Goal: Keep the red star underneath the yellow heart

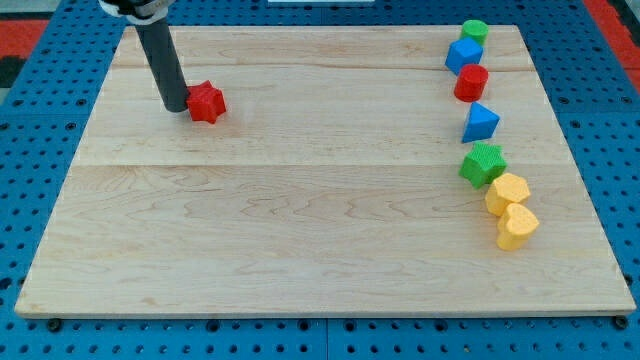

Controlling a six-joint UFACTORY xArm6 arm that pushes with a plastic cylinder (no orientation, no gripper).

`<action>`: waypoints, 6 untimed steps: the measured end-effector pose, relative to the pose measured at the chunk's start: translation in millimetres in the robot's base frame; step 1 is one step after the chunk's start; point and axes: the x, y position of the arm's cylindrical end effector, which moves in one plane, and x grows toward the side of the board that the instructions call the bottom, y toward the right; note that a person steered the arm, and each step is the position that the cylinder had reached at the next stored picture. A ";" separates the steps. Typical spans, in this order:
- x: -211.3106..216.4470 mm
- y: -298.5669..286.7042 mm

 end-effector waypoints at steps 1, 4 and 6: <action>-16.3 0.9; 24.8 120.3; 37.0 190.5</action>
